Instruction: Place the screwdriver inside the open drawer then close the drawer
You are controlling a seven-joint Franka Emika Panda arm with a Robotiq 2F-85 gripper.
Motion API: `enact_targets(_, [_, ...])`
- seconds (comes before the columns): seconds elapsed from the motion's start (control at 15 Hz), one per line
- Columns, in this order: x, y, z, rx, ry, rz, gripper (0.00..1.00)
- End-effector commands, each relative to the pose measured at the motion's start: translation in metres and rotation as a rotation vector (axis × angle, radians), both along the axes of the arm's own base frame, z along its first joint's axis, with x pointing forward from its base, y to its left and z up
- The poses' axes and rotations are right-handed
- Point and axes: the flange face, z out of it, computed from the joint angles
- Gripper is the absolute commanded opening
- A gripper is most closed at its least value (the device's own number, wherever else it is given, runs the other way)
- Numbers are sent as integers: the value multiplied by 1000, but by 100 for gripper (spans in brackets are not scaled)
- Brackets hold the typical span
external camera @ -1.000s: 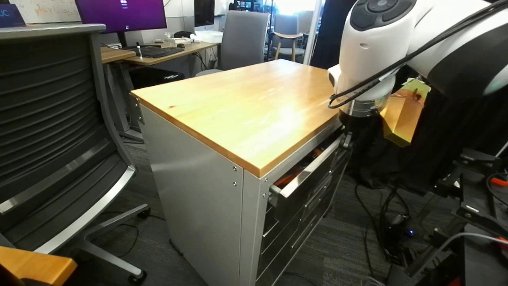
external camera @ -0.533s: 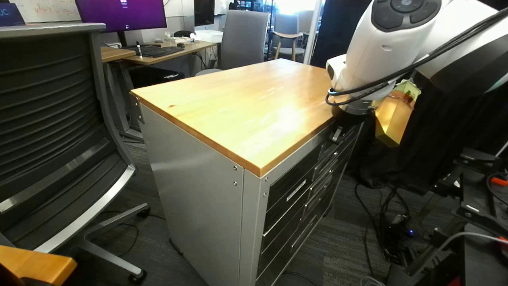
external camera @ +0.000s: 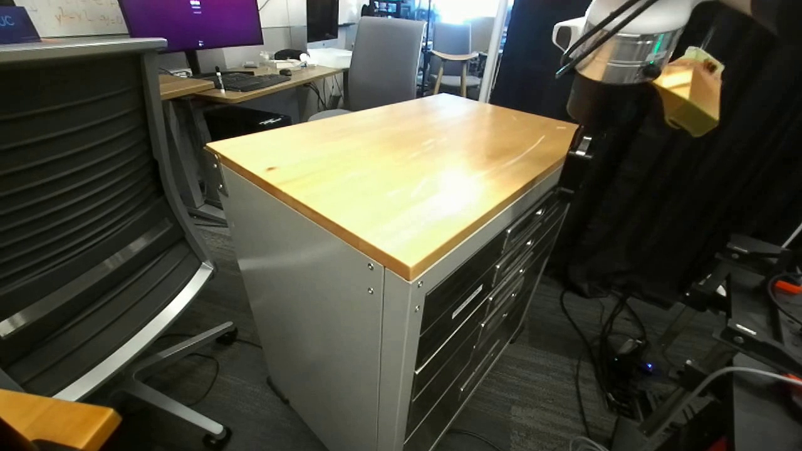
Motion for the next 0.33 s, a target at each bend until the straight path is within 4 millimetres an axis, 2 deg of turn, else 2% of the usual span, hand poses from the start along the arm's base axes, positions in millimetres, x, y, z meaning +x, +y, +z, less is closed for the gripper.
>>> enact_targets(0.0, [-18,22,31,106,108,90,100])
enact_targets(0.13, [-20,43,54,182,190,142,100])
enact_targets(0.2, [-17,43,66,227,243,144,100])
enact_targets(0.27, [-20,37,37,166,190,102,100])
